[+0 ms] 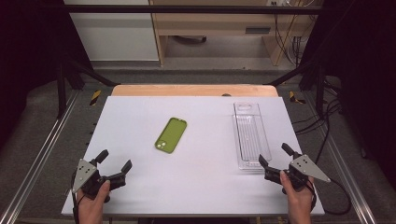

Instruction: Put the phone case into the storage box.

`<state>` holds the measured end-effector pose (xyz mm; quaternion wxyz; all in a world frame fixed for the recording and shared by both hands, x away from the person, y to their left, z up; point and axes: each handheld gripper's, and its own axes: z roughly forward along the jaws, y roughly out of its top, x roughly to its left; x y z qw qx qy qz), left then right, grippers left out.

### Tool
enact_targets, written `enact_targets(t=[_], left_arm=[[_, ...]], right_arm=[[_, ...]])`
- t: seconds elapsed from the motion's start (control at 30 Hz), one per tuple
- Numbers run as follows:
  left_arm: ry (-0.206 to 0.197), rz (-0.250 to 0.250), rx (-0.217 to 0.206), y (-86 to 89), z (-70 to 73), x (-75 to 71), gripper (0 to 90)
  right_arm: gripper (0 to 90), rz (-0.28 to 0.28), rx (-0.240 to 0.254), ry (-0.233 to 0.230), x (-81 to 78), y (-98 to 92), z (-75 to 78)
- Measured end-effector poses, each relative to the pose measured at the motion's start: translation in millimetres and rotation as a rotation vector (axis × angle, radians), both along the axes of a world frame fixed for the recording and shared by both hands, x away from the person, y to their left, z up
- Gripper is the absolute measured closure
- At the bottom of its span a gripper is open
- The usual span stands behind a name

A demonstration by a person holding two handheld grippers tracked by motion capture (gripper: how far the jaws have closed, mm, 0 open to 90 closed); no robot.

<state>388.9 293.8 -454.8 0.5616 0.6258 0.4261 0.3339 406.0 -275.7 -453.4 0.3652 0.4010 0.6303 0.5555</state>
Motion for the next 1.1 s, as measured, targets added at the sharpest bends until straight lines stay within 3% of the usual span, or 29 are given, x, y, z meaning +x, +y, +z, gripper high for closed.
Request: enact_targets(t=[0.27,0.37,0.4,0.6,0.7,0.73,0.8,0.87,1.0,1.1], left_arm=[[0.032,-0.012,0.022,-9.2,5.3,-1.2,2.2],[0.074,0.008,0.043,-13.0,5.2,3.4,2.3],[0.109,0.005,0.049,-16.0,5.8,6.3,2.3],[0.169,-0.026,0.109,-27.7,13.1,16.3,2.3],[0.202,-0.061,0.12,-35.6,18.7,22.2,2.3],[0.209,-0.074,0.142,-40.0,23.0,26.4,2.3],[0.214,-0.079,0.148,-42.1,25.0,29.3,2.3],[0.257,-0.093,0.138,-48.4,28.1,42.8,3.7],[0.284,-0.104,0.122,-53.1,31.7,56.9,3.8],[0.308,-0.103,0.15,-59.8,35.3,68.2,3.8]], right_arm=[[3.9,-0.01,-0.003,-0.009,-5.4,-3.5,0.6],[3.9,-0.026,-0.031,-0.008,-6.8,-4.4,1.0],[3.9,-0.032,-0.045,-0.008,-7.3,-3.6,1.7],[3.8,-0.024,-0.026,0.001,-5.3,-2.9,-0.1],[3.7,-0.025,-0.008,0.001,-5.1,-3.7,-0.6],[3.7,-0.023,0.003,-0.006,-5.2,-4.1,-0.1],[4.0,-0.029,0.0,-0.008,-5.2,-3.9,0.1],[4.2,-0.035,0.007,-0.016,-5.0,-3.9,0.8],[3.9,-0.026,-0.006,-0.013,-5.2,-1.7,0.3],[3.9,-0.012,-0.014,-0.016,-5.2,0.6,0.8]])
